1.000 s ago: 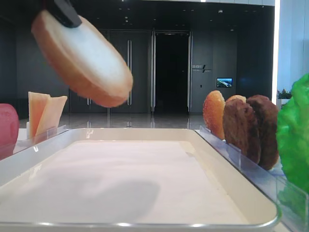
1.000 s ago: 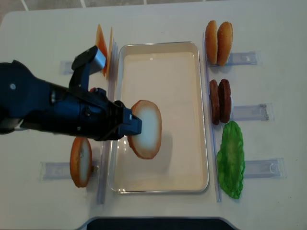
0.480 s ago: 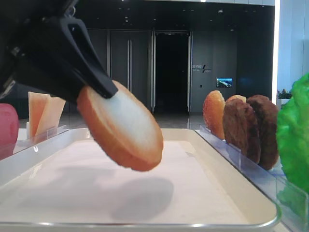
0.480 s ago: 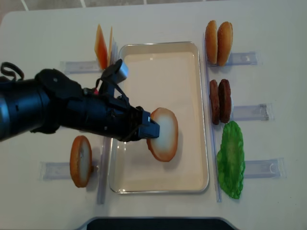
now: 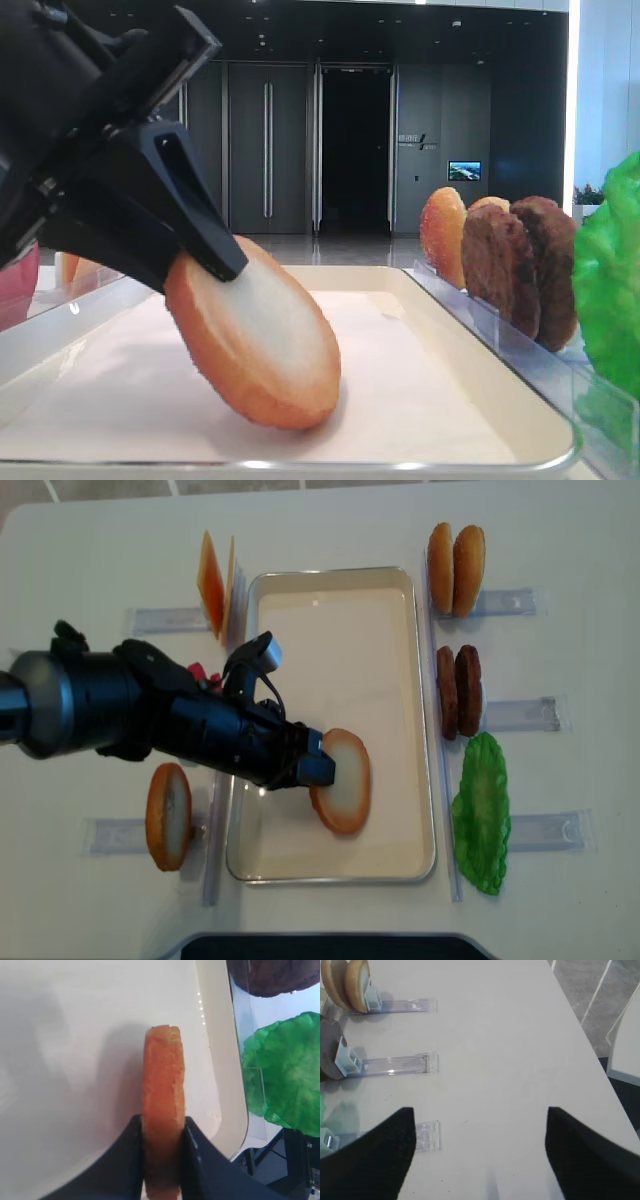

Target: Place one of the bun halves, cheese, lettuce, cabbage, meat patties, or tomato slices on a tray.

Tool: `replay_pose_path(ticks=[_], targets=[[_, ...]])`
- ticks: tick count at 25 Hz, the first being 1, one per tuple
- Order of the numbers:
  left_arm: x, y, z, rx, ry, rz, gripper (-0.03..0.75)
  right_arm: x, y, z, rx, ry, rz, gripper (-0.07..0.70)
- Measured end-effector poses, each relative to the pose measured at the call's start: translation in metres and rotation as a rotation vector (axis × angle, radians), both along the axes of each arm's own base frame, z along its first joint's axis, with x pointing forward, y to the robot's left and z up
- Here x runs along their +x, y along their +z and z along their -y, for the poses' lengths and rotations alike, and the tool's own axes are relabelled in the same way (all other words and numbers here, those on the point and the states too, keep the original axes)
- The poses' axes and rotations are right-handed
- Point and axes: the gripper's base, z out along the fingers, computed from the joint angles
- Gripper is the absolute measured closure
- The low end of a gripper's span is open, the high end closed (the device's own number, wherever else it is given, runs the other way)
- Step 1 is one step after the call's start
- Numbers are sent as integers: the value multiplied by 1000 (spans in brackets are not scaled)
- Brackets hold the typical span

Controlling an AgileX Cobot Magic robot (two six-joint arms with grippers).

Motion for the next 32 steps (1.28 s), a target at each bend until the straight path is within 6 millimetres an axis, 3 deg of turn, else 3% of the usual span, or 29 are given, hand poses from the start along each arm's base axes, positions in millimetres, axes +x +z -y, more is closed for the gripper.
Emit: replay_pose_path(ticks=[7,9,14,19,23,32], targets=[[1,-3,0,12,-3,-10,552,0,0,0,0,0,0,90],[0,-5,-1,34,-14,-19,493,0,0,0,0,0,0,90],[-4,-7,-7,112,-31,-53,254,0,0,0,0,0,0,90],[-10,4,-15,177,-23,-57,189,0,0,0,0,0,0,90],[-14,24,-23,223,-7,-23,185,0,0,0,0,0,0,90],[-15,96,-47,359,22,111,184,0,0,0,0,0,0,90]])
